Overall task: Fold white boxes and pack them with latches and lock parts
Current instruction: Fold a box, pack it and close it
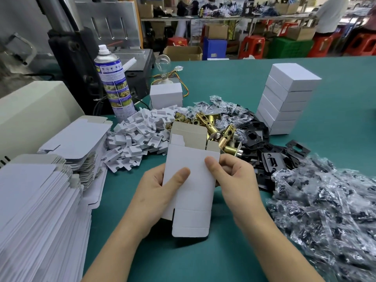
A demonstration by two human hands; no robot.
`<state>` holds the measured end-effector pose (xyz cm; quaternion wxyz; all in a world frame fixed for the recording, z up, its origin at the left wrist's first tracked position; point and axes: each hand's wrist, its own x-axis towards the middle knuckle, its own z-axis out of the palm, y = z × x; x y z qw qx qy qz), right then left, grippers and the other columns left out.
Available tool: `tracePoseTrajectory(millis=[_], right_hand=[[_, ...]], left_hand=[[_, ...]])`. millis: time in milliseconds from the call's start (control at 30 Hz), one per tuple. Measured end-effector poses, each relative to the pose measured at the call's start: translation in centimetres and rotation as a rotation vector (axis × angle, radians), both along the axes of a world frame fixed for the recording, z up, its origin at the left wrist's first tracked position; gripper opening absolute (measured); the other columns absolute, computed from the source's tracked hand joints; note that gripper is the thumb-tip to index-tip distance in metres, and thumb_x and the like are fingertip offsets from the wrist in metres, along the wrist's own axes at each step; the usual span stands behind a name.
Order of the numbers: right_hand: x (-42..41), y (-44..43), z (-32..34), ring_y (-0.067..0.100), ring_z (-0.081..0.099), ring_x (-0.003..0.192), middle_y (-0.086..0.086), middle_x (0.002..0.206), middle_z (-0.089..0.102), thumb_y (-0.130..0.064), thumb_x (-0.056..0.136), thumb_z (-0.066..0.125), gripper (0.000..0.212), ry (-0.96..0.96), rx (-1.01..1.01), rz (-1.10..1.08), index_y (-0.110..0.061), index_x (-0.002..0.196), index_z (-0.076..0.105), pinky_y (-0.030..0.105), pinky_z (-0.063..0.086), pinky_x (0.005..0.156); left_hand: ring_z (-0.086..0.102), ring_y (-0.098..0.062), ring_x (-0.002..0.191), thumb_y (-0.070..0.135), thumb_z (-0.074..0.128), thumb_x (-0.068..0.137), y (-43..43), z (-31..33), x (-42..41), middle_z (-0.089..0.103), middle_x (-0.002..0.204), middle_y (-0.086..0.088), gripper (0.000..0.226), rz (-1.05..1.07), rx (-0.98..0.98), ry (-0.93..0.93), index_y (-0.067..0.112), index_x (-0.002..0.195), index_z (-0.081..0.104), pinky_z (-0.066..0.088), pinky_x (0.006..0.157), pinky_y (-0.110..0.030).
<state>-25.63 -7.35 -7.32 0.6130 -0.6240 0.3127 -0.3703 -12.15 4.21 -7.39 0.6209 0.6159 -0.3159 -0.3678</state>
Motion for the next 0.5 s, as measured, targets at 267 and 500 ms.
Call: tracePoseTrajectory(millis=[267, 500], right_hand=[[0.1, -0.2, -0.3, 0.023, 0.076, 0.080, 0.007, 0.089, 0.080, -0.028, 0.099, 0.067, 0.013, -0.008, 0.070, 0.046, -0.025, 0.092, 0.079, 0.031, 0.060, 0.068], [0.2, 0.1, -0.6, 0.031, 0.073, 0.085, 0.018, 0.093, 0.076, -0.028, 0.100, 0.067, 0.021, 0.084, 0.071, 0.062, -0.011, 0.090, 0.075, 0.058, 0.057, 0.084]], left_hand=[[0.079, -0.024, 0.099, 0.037, 0.071, 0.095, -0.2, -0.5, -0.1, 0.081, 0.109, -0.005, 0.017, -0.014, -0.054, 0.050, 0.030, 0.108, 0.079, 0.061, 0.073, -0.026], [0.080, -0.023, 0.087, 0.056, 0.068, 0.083, -0.5, -1.1, 0.4, 0.082, 0.092, -0.004, 0.024, 0.096, -0.008, -0.080, 0.044, 0.103, 0.072, 0.065, 0.073, -0.039]])
